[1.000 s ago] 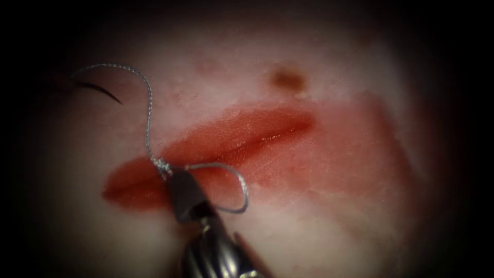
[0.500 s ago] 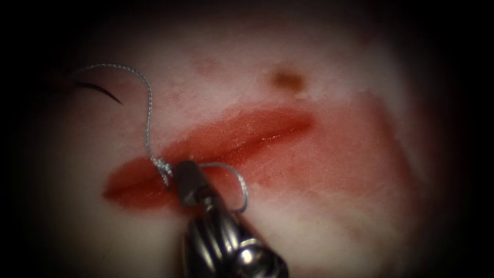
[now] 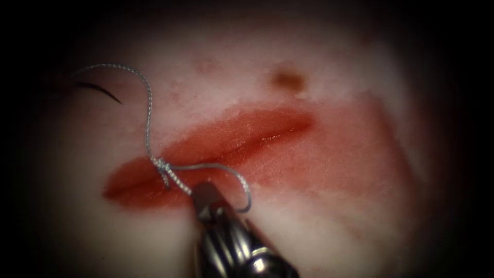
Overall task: Wound Closure
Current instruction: Pull the suture end out of the loop.
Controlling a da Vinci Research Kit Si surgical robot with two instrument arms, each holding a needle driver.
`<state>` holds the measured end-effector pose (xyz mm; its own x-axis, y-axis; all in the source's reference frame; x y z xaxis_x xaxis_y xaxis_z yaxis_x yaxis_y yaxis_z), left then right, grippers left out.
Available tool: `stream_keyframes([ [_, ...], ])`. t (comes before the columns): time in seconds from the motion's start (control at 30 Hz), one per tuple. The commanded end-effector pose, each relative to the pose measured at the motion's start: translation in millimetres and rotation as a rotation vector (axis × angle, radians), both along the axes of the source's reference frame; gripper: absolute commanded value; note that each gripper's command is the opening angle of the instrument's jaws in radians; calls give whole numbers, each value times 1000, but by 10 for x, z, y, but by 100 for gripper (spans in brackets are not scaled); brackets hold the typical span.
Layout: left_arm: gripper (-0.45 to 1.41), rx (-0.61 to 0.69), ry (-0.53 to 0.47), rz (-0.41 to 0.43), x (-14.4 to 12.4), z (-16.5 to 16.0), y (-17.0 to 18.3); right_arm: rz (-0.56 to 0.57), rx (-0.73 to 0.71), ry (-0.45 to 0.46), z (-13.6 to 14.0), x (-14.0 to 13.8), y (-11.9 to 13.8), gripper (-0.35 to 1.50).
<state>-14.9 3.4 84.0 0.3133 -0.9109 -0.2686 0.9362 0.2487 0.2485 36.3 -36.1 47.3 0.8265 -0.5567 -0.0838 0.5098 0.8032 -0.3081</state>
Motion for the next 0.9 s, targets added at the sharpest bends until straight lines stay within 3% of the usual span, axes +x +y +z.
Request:
stream_keyframes([
  [0.03, -45, -7, -2, -2, -2, -4, 13, -6, -3, 5, -6, 10, 5, -35],
  [0.1, -45, -7, -2, -2, -2, -4, 13, -93, -12, -17, -8, 6, 4, -35],
  [0.43, -45, -6, -2, -3, -3, -4, 13, -273, 49, -74, -21, -25, 14, -35],
  [0.67, -45, -7, -1, -3, -3, -4, 13, -286, 88, -10, -27, -25, 14, -35],
  [0.8, -45, 17, -30, -19, -4, -6, 13, -213, 143, 70, -41, -21, 9, -35],
  [0.87, -45, 73, -108, -54, -10, -13, 10, -85, 185, 180, -59, -14, 2, 42],
  [0.9, -45, 86, -132, -62, -14, -15, 8, -46, 206, 215, -64, -13, 1, 61],
])
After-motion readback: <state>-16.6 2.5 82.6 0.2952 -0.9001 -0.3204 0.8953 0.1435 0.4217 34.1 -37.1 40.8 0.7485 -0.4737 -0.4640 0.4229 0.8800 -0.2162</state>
